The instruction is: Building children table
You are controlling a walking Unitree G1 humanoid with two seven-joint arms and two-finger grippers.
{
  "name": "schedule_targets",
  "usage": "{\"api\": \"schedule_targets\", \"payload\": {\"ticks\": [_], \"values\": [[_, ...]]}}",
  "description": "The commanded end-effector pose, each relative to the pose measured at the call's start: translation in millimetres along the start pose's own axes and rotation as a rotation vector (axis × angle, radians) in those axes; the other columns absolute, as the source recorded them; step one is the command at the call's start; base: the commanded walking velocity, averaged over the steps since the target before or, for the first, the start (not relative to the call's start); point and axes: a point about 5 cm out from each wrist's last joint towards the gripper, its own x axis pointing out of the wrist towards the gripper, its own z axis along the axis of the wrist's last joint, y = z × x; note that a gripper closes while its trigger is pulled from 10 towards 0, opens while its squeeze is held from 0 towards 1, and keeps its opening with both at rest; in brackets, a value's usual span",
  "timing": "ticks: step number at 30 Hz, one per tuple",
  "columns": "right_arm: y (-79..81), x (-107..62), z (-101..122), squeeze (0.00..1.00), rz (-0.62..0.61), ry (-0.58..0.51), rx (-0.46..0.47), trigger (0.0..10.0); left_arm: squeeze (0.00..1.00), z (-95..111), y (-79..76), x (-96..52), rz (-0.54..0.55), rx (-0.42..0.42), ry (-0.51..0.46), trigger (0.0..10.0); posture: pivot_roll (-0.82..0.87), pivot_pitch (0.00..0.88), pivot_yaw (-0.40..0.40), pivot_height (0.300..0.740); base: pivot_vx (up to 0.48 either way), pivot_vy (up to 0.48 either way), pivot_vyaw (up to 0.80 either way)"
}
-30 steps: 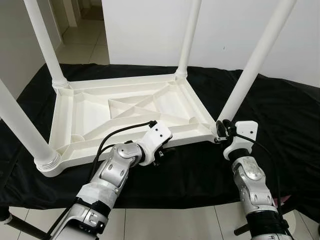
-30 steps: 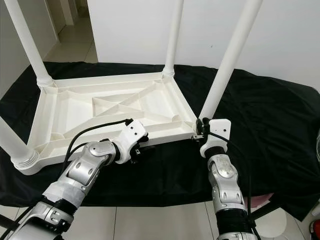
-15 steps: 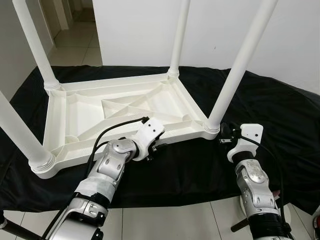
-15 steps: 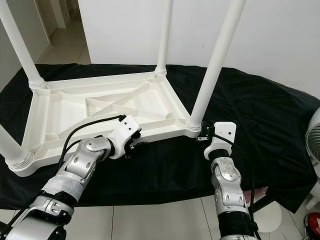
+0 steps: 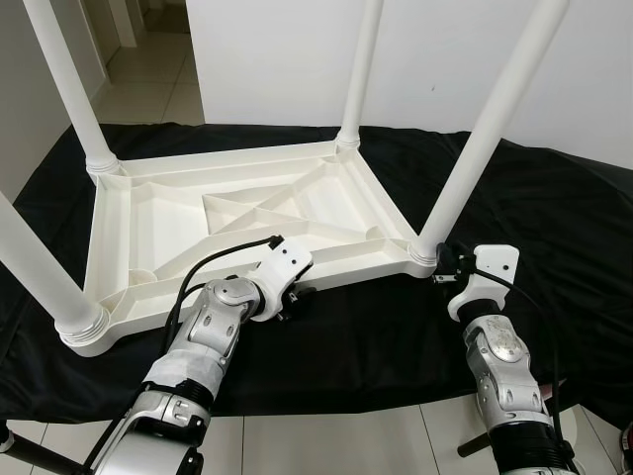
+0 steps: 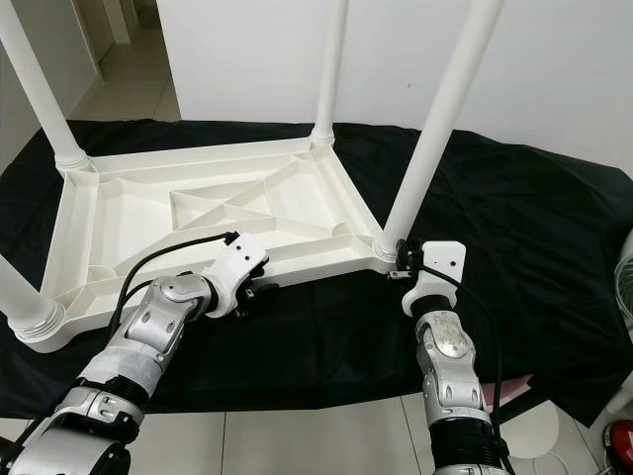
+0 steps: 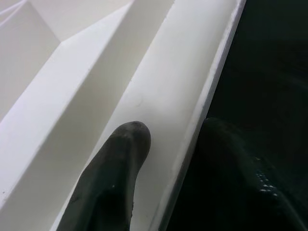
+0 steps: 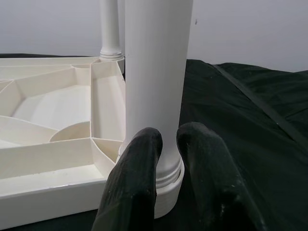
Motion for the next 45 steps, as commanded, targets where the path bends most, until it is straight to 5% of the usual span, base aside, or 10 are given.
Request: {"api": "schedule_targets", "payload": {"ticks": [1, 3, 13, 14, 26, 29, 30, 35, 36, 45], "values": [[1.3, -0.1, -2, 0.00, -0.005, 0.001, 0.008, 10.0, 0.00, -13, 20.7, -4.4, 0.445, 0.000, 0.061, 7.9, 0.03, 0.054, -0.032, 0.740, 0.000, 0.000, 0.00], [1.8, -0.2, -2, 0.00, -0.007, 0.001, 0.009, 10.0, 0.00, -11, 19.2, -4.0, 0.434, -0.009, 0.045, 0.0, 0.03, 0.053, -0.031, 0.740, 0.000, 0.000, 0.00], [4.3, 1.3, -1, 0.00, -0.005, -0.004, 0.011, 10.0, 0.00, 6, 7.8, 3.9, 0.412, 0.003, -0.019, 0.0, 0.03, 0.050, -0.030, 0.740, 0.000, 0.000, 0.00], [4.8, 1.1, -1, 0.00, -0.005, -0.004, 0.012, 10.0, 0.00, 11, 3.6, 6.0, 0.397, 0.011, -0.040, 10.0, 0.03, 0.049, -0.030, 0.740, 0.000, 0.000, 0.00], [8.5, 0.6, -2, 0.00, 0.004, -0.001, 0.010, 10.0, 0.00, 28, -26.9, 14.5, 0.249, 0.098, -0.141, 10.0, 0.03, 0.053, -0.029, 0.740, 0.000, 0.000, 0.00], [8.7, 0.7, -2, 0.00, 0.004, -0.001, 0.009, 10.0, 0.47, 28, -27.8, 14.0, 0.233, 0.070, -0.153, 10.0, 0.03, 0.054, -0.029, 0.740, 0.000, 0.000, 0.00], [8.9, 0.6, -2, 0.00, 0.004, -0.001, 0.010, 10.0, 1.00, 29, -28.2, 13.5, 0.225, 0.059, -0.160, 10.0, 0.03, 0.054, -0.028, 0.740, 0.000, 0.000, 0.00], [9.5, -0.1, -3, 0.00, 0.005, 0.000, 0.010, 10.0, 0.71, 29, -30.7, 11.8, 0.195, 0.080, -0.172, 10.0, 0.03, 0.057, -0.027, 0.740, 0.000, 0.000, 0.00], [9.7, -0.5, -4, 0.00, 0.005, 0.002, 0.009, 10.0, 0.00, 29, -31.0, 10.4, 0.178, 0.075, -0.180, 10.0, 0.03, 0.057, -0.027, 0.740, 0.000, 0.000, 0.00], [11.9, -3.9, -6, 0.00, 0.022, 0.008, 0.002, 10.0, 0.00, 27, -19.8, -4.3, 0.100, 0.007, -0.235, 10.0, 0.04, 0.057, -0.026, 0.740, 0.000, 0.000, 0.00]]}}
